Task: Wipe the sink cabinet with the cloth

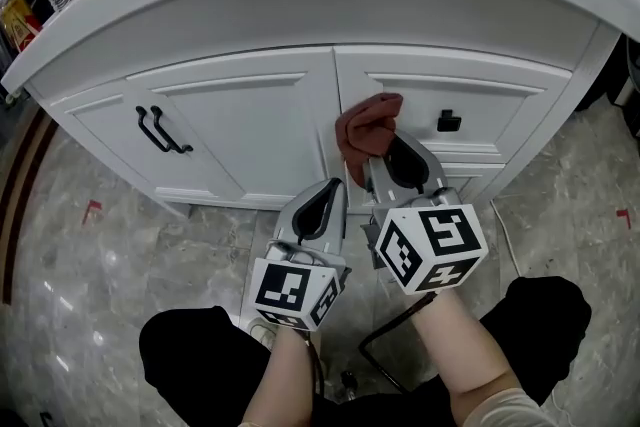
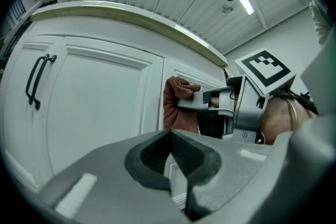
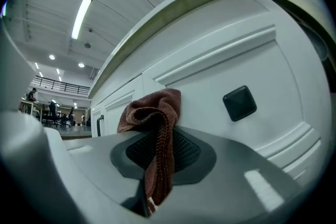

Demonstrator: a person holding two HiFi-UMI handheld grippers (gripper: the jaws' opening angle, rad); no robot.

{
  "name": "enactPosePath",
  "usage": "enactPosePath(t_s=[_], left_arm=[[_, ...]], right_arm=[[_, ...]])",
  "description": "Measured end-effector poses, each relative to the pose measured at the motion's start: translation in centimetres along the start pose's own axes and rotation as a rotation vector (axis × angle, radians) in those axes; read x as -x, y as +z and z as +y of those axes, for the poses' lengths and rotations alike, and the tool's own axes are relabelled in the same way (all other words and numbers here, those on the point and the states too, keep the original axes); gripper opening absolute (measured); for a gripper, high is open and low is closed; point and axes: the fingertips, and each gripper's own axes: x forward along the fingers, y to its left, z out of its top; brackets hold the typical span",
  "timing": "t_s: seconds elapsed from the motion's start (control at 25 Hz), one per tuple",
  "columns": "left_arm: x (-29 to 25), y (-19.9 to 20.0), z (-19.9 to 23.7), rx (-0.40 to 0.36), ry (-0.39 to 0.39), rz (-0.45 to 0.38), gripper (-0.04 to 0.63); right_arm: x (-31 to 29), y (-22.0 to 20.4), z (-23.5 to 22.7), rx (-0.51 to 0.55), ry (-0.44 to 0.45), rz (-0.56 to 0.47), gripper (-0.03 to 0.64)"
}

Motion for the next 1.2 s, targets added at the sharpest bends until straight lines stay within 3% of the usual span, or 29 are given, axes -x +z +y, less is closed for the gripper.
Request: enactPosePath(t_s=[0.2, 0.44, 0.72, 0.96, 1.2], left_arm=[[-1.1, -0.2, -2.2, 0.007, -0.046, 0.006, 0.002], [-2.1, -0.1, -4.4, -0.017, -0.082, 0.012, 0.002], [-3.1, 0.2, -4.9, 0.01, -0.088, -0.003, 0.002], [-4.1, 0.1, -6.5, 0.018, -0.121, -0.006, 0.002], [-5.2, 0.5, -7.9, 0.003, -0.148, -0.017, 0.002]], right_arm=[[1.2, 0.0, -3.4, 0.012, -0.093, 0.024, 0.092], [2.4, 0.1, -5.4, 0.039, -0.134, 0.04, 0.094], [4.7, 2.2, -6.0, 0.097, -0.171, -0.021, 0.091], [6.4, 2.9, -8.0, -0.071, -0.184, -0.062, 0.095], [7.3, 3.8, -9.9, 0.014, -0.277, -0.079, 0.092]])
